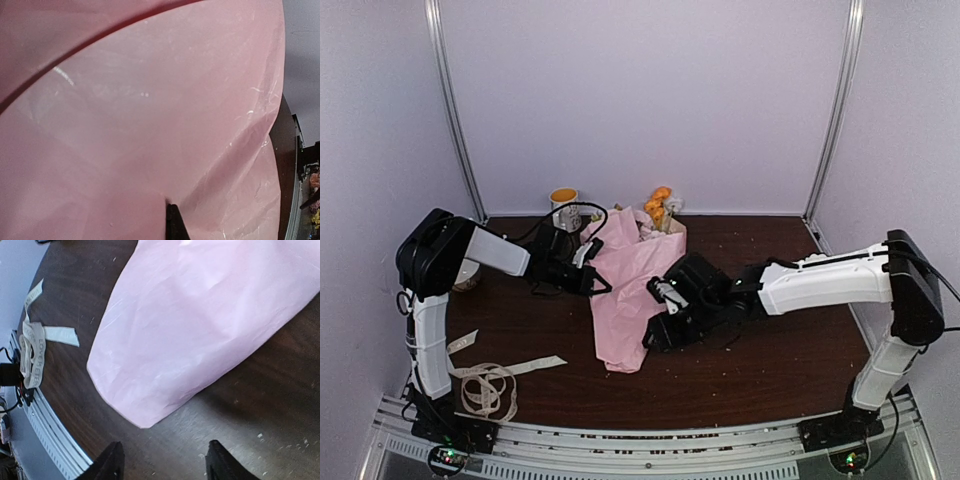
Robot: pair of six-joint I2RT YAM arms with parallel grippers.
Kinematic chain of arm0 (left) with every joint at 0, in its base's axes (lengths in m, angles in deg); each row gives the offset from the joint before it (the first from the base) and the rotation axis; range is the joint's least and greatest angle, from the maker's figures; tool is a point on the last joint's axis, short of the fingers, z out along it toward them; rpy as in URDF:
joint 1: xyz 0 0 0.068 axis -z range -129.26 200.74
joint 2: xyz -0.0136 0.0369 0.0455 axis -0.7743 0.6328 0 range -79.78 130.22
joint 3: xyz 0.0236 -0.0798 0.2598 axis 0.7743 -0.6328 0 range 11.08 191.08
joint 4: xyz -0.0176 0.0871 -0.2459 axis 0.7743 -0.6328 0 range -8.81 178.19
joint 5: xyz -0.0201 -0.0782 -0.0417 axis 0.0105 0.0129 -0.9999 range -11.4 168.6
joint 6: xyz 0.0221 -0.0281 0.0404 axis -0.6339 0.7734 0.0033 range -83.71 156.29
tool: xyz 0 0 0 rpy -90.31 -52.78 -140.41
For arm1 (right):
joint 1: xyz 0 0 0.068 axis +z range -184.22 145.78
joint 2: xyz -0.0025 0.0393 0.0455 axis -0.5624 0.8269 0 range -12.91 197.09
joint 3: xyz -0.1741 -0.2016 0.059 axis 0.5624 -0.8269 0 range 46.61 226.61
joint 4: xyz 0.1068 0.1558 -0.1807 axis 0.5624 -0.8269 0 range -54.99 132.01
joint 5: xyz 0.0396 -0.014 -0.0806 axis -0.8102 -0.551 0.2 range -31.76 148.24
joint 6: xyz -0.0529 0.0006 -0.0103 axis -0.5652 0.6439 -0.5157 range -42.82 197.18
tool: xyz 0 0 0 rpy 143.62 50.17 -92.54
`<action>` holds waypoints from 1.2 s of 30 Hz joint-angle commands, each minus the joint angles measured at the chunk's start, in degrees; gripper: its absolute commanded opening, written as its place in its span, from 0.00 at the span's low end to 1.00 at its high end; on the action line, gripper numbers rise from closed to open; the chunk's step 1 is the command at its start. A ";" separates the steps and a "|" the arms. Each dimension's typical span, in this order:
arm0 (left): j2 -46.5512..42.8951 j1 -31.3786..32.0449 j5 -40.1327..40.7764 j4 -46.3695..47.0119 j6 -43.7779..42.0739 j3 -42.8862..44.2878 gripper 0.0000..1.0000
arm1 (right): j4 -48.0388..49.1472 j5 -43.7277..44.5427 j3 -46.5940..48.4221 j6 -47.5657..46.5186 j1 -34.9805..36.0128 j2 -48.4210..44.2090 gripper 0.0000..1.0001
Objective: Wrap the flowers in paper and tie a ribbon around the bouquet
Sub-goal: Press the fold line of the folded bouquet.
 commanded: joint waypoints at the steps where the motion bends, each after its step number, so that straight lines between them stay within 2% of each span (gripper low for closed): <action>1: 0.47 -0.73 1.12 2.05 -0.20 -0.97 0.00 | 22.37 -9.33 -11.99 20.25 -4.90 -1.27 0.62; 2: 0.40 -0.72 1.10 2.13 -0.12 -1.03 0.00 | 25.09 -10.57 -12.93 21.68 -5.49 -0.85 0.66; 5: 0.28 -0.72 1.16 2.36 0.06 -1.20 0.00 | 27.74 -13.58 -11.60 22.53 -6.13 1.96 0.68; 9: 0.31 -0.72 1.18 2.84 0.44 -1.43 0.00 | 32.22 -17.18 -9.39 23.77 -6.29 6.74 0.67; 11: 0.28 -0.76 1.18 3.03 0.53 -1.71 0.00 | 35.30 -17.97 -9.79 25.41 -6.29 8.08 0.63; 13: 0.16 -0.77 1.26 3.38 0.68 -2.11 0.00 | 36.51 -18.09 -9.78 26.50 -6.42 9.26 0.54; 17: 0.01 -0.71 1.81 3.52 1.10 -2.78 0.00 | 37.00 -18.02 -10.17 27.75 -6.96 10.95 0.12; 19: -0.20 -0.70 2.95 2.35 0.97 -2.97 0.00 | 36.48 -17.94 -10.74 27.55 -7.38 10.72 0.00; 24: -1.63 -0.73 4.01 3.20 1.21 -5.06 0.00 | 34.23 -18.14 -12.98 25.50 -7.86 8.98 0.00; 29: -4.25 -0.27 3.53 3.76 1.78 -7.56 0.00 | 27.54 -16.29 -18.42 20.63 -7.87 3.57 0.00; 36: -6.04 4.37 1.04 8.93 5.71 -11.07 0.00 | 24.77 -16.59 -25.87 18.37 -5.97 -2.33 0.00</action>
